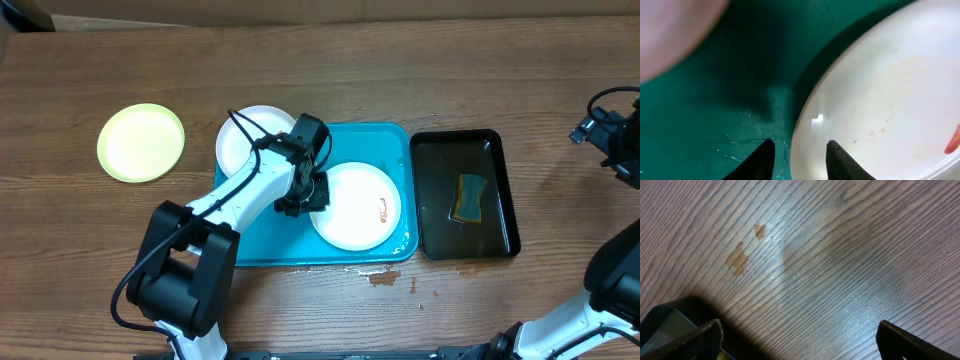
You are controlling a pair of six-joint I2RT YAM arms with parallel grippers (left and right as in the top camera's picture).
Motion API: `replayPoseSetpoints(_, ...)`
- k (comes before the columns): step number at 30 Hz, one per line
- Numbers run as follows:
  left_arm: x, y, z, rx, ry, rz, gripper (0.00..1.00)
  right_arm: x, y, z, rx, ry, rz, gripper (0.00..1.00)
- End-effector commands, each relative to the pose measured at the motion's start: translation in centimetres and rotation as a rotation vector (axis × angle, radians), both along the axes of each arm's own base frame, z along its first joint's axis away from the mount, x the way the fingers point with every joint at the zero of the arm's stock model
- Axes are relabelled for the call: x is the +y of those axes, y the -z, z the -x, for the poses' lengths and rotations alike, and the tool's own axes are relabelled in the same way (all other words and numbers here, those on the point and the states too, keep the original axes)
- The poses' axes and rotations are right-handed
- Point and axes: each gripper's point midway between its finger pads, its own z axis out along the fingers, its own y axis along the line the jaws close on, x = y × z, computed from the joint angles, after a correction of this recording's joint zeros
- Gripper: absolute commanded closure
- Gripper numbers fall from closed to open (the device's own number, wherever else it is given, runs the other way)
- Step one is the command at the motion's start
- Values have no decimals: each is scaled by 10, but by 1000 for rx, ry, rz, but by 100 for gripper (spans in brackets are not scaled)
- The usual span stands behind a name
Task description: Clean dirty plates on tray and stack at the side
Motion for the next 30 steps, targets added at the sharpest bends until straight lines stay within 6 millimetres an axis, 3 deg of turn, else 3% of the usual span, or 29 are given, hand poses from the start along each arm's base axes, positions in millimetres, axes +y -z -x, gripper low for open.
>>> replayPoseSetpoints(1, -1, -10, -23, -86, 42, -29, 63, -2, -9, -2, -25, 5, 12, 0)
replayPoseSetpoints(7, -5, -6, -20, -90, 60, -41, 73, -2, -9, -2, -25, 5, 12, 0)
replayPoseSetpoints(19, 4, 3, -11, -93, 79, -128, 65, -2, -9, -2, -25, 5, 12, 0)
replayPoseSetpoints(23, 6, 6, -10, -93, 79, -130, 53, -2, -9, -2, -25, 5, 12, 0)
replayPoseSetpoints(25, 6, 7, -10, -93, 78, -132, 52, -2, -9, -2, -25, 5, 12, 0)
replayPoseSetpoints(30, 6, 10, -9, -95, 78, -130, 60, -2, -9, -2, -25, 5, 12, 0)
